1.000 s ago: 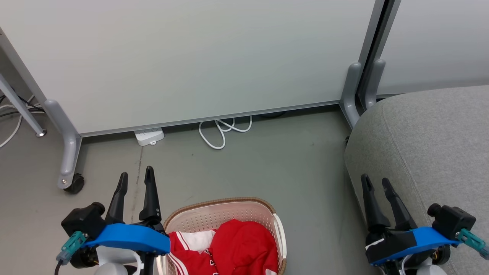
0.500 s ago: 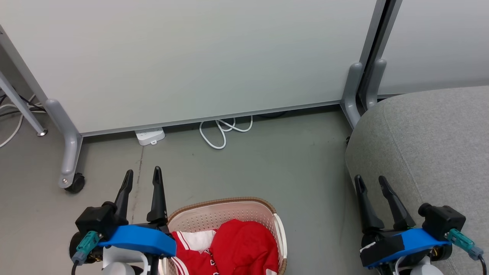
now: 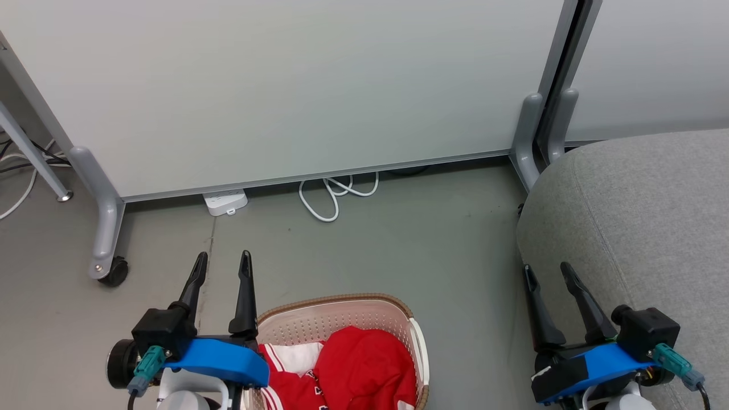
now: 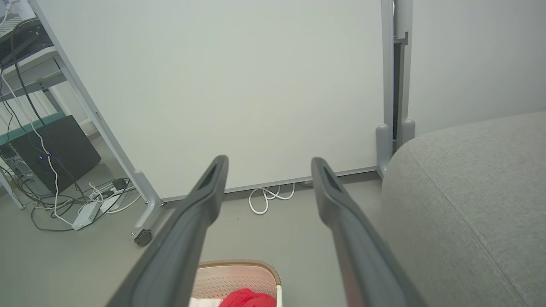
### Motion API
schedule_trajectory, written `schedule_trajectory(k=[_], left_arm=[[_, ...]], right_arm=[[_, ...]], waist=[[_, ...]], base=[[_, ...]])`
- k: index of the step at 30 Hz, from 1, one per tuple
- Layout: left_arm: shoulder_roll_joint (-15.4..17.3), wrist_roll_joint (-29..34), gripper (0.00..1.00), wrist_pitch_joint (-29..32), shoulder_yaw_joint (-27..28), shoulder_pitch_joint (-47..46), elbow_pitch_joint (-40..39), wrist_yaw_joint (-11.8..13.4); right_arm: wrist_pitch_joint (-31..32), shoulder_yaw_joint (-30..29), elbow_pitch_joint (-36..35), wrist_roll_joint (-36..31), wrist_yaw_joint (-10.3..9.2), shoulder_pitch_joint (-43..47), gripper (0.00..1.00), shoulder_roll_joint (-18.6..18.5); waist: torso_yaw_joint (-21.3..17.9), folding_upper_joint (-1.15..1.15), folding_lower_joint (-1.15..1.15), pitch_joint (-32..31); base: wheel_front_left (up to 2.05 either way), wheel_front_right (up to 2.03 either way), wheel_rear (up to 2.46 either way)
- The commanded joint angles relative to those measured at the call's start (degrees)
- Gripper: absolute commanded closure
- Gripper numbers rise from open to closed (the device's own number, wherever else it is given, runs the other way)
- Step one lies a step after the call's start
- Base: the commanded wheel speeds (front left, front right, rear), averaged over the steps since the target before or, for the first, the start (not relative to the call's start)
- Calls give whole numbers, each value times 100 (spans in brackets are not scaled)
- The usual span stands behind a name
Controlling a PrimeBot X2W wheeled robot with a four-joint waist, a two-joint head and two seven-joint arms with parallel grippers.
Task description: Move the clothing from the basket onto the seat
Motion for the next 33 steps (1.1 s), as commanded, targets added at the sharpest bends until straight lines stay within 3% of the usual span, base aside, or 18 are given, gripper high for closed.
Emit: schedule_trajectory(k=[1,21,33], left_arm=[[24,111,0,-48,-25,-112,8,8],[27,835,0,-258,-119,-153,291,28],[26,775,0,-256,-114,-157,379,15]], right_arm=[[-54,17,-2,-123,11,-84,0,-40],[-262,99,119,-903,13,-89,0,-44],[-259,88,194,-851,9,-108,0,-43]], waist=[[5,0,0,3],[46,0,0,36],[59,0,0,35]], base=[[0,0,0],[0,0,0],[0,0,0]])
